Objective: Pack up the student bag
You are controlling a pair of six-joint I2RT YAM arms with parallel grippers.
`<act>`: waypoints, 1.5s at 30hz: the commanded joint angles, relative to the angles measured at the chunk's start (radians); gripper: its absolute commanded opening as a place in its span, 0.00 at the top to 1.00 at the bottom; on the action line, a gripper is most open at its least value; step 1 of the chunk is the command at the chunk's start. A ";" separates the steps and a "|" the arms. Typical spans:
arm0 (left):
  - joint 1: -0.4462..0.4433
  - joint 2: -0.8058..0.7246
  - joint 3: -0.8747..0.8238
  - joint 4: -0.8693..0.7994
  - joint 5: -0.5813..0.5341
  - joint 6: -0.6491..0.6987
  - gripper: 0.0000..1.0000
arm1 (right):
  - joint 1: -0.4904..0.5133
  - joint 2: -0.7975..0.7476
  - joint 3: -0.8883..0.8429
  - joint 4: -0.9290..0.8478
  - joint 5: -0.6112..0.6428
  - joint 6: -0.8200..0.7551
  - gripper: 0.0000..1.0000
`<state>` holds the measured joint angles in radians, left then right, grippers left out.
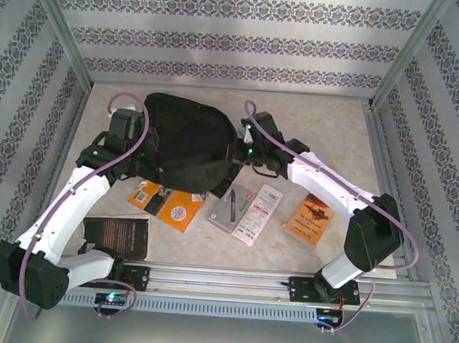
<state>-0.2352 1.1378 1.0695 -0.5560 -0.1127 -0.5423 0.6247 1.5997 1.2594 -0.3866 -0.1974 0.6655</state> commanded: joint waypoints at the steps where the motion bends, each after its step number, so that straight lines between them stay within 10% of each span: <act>1: 0.014 -0.020 -0.048 -0.065 0.043 0.039 0.56 | 0.004 0.000 -0.089 0.096 -0.023 0.038 1.00; 11: -0.046 0.048 0.028 -0.110 0.124 0.144 0.52 | 0.000 0.011 -0.180 0.200 -0.035 0.059 1.00; 27: -0.246 0.297 0.155 -0.023 0.381 0.372 0.36 | -0.120 -0.056 -0.490 0.973 -0.381 0.252 1.00; 35: -0.269 0.413 0.183 0.021 0.429 0.370 0.27 | -0.128 -0.023 -0.521 1.084 -0.422 0.298 1.00; 45: -0.268 0.524 0.231 0.031 0.298 0.374 0.47 | -0.128 -0.008 -0.535 1.128 -0.441 0.324 1.00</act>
<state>-0.4919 1.6409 1.2816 -0.5476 0.2310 -0.1837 0.5056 1.5932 0.7258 0.6415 -0.6022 0.9825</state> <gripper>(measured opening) 0.564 0.040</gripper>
